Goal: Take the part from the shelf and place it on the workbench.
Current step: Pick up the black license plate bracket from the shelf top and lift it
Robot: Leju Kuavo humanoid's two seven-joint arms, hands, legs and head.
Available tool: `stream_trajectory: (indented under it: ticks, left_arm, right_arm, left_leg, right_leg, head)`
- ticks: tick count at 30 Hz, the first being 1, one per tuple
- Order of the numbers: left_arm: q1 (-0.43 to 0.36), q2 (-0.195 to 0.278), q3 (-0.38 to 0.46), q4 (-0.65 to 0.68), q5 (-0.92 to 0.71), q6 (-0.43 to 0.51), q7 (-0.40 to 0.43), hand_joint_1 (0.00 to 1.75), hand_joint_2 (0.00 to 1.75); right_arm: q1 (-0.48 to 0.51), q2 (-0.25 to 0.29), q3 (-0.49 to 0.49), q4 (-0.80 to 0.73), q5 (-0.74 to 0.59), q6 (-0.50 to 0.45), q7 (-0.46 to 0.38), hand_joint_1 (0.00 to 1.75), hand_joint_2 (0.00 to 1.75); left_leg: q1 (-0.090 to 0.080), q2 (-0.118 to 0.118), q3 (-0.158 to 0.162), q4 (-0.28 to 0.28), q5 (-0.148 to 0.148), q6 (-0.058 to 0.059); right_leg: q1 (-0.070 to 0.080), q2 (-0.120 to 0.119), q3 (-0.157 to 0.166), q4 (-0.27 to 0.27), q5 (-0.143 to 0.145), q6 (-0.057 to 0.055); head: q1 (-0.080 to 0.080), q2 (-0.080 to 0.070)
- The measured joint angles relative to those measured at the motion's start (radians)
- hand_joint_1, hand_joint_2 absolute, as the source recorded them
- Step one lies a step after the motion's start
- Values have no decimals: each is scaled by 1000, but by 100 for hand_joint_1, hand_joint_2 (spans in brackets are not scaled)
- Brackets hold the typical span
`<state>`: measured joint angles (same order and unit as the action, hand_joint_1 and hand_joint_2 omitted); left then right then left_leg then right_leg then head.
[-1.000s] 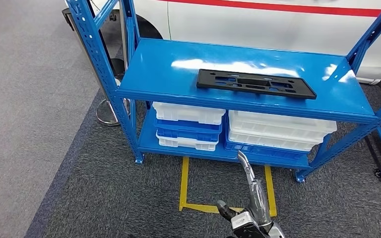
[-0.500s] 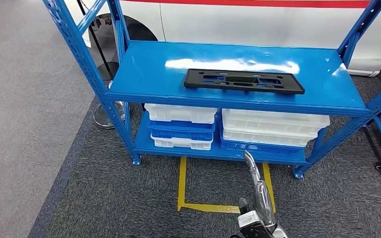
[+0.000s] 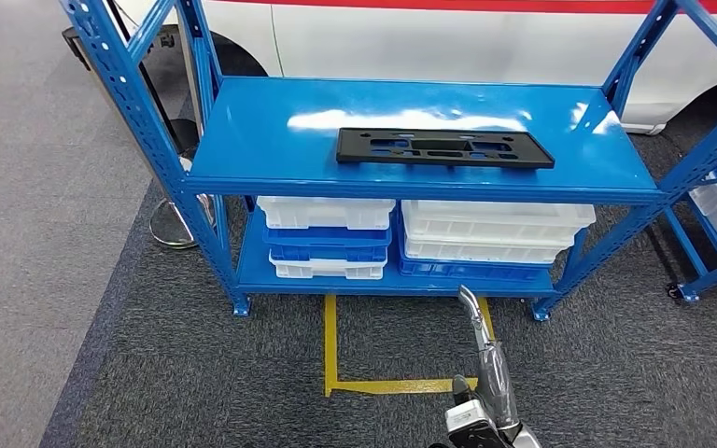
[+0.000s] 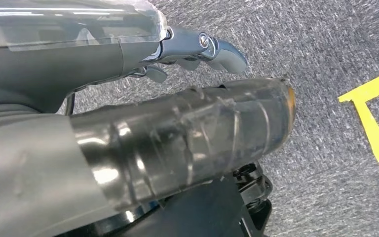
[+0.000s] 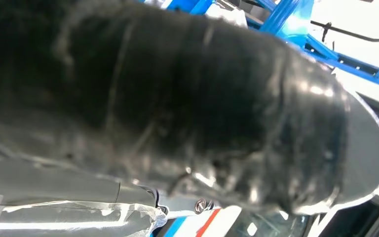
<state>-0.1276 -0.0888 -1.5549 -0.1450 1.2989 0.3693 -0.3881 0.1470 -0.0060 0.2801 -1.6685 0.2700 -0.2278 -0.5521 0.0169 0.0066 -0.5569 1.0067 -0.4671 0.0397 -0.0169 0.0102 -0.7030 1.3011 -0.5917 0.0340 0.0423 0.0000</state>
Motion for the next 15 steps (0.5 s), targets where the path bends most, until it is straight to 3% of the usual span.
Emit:
stream_trajectory:
  ticks: [1, 3, 5, 8, 10, 13, 14, 15]
  left_arm:
    - [0, 0, 0, 0, -1, 0, 0, 0, 0]
    - [-2, -1, 0, 0, -3, 0, 0, 0, 0]
    - [-2, -1, 0, 0, -4, 0, 0, 0, 0]
    - [-2, -1, 0, 0, -4, 0, 0, 0, 0]
    - [-3, -1, 0, 0, -4, 0, 0, 0, 0]
    - [-1, -1, 0, 0, -3, 1, 0, 0, 0]
    - [-1, 0, 0, 0, -3, 1, 0, 0, 0]
    - [0, 0, 0, 0, -3, 1, 0, 0, 0]
  right_arm:
    - [1, 0, -1, -1, 1, -4, -4, 0, 0]
    - [1, 3, -3, -9, 3, -15, -15, 0, 0]
    - [3, 8, -8, -20, 5, -28, -24, 0, 0]
    - [10, 15, -19, -35, 13, -44, -32, 0, 0]
    - [12, 19, -24, -43, 17, -49, -34, 0, 0]
    - [15, 25, -27, -49, 18, -51, -35, 0, 0]
    - [17, 27, -27, -49, 19, -52, -35, 0, 0]
    - [18, 27, -28, -49, 20, -52, -35, 0, 0]
  left_leg:
    - [0, 2, 1, 1, 0, -1]
    - [-1, 3, 3, 3, -3, -4]
    - [-5, 3, 2, 7, -6, -13]
    - [-6, 4, 2, 6, -7, -32]
    - [-4, 3, -12, 40, -34, -42]
    - [-3, 1, -91, 217, -126, -51]
    - [-3, 1, -114, 267, -141, -52]
    - [-3, 1, -121, 282, -135, -53]
  right_leg:
    - [0, -1, 18, -35, 28, -1]
    - [0, -6, 88, -169, 90, -8]
    - [6, -11, 132, -259, 114, -18]
    - [9, -10, 136, -277, 116, -32]
    - [5, -10, 138, -284, 121, -47]
    - [4, -10, 139, -286, 122, -58]
    - [5, -10, 139, -285, 122, -58]
    - [5, -10, 139, -284, 121, -59]
  head:
    - [0, 0]
    - [0, 0]
    - [0, 0]
    - [-1, 0]
    - [-1, 0]
    - [-2, 0]
    - [-2, 0]
    - [-2, 0]
